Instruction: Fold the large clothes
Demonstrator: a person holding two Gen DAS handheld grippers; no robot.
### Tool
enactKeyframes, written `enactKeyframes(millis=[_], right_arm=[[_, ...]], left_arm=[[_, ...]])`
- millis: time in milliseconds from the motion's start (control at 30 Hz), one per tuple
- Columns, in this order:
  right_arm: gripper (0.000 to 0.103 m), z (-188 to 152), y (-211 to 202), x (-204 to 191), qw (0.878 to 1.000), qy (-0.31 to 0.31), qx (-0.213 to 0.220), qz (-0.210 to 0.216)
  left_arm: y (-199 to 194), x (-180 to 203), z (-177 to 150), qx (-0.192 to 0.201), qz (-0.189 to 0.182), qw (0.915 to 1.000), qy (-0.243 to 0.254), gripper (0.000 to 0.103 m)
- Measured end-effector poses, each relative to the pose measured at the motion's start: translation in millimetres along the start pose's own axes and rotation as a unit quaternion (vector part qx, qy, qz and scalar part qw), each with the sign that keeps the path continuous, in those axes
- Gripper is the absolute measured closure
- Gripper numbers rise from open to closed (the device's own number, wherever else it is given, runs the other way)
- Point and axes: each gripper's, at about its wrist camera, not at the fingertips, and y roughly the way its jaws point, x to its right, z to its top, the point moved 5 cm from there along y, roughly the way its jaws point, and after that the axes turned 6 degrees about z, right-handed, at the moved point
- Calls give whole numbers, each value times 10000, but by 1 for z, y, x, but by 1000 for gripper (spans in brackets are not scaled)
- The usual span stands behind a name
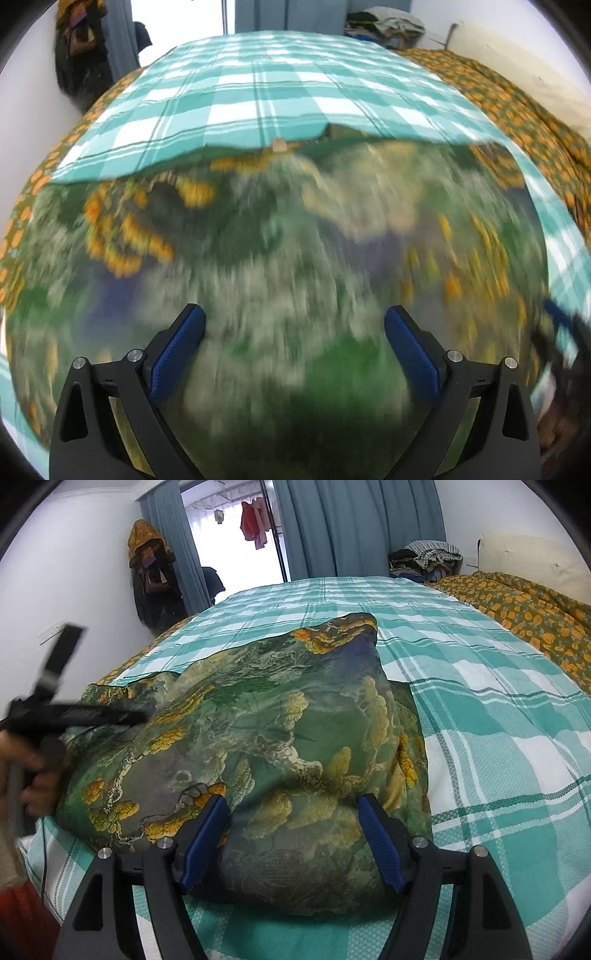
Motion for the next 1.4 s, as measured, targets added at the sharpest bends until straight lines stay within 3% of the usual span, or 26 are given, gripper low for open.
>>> enactKeyframes(millis=[133, 433, 633, 967, 1133, 1267, 1400], right_arm=[[27, 0, 3, -1, 10000, 11, 23, -89], [26, 1, 2, -2, 9995, 27, 9, -302], [26, -1, 2, -1, 9995, -30, 31, -300], [26, 0, -2, -2, 9995, -50, -43, -320], [26, 4, -42, 14, 9978, 513, 329, -271], [26, -6, -50, 53, 9916, 1192, 302, -394], [26, -17, -39, 79, 9768, 2138, 114, 94]], left_arm=[[0, -2, -22, 88, -24, 9997, -232, 4], [2, 0, -20, -10, 110, 9995, -297, 2], [-18, 2, -33, 1, 59, 9990, -432, 3], [-11, 6, -39, 21, 191, 9997, -124, 1], [-49, 0, -53, 346, -38, 9992, -177, 2], [-62, 5, -49, 665, -87, 9976, -144, 2], [-51, 16, -37, 758, -67, 9971, 59, 2]])
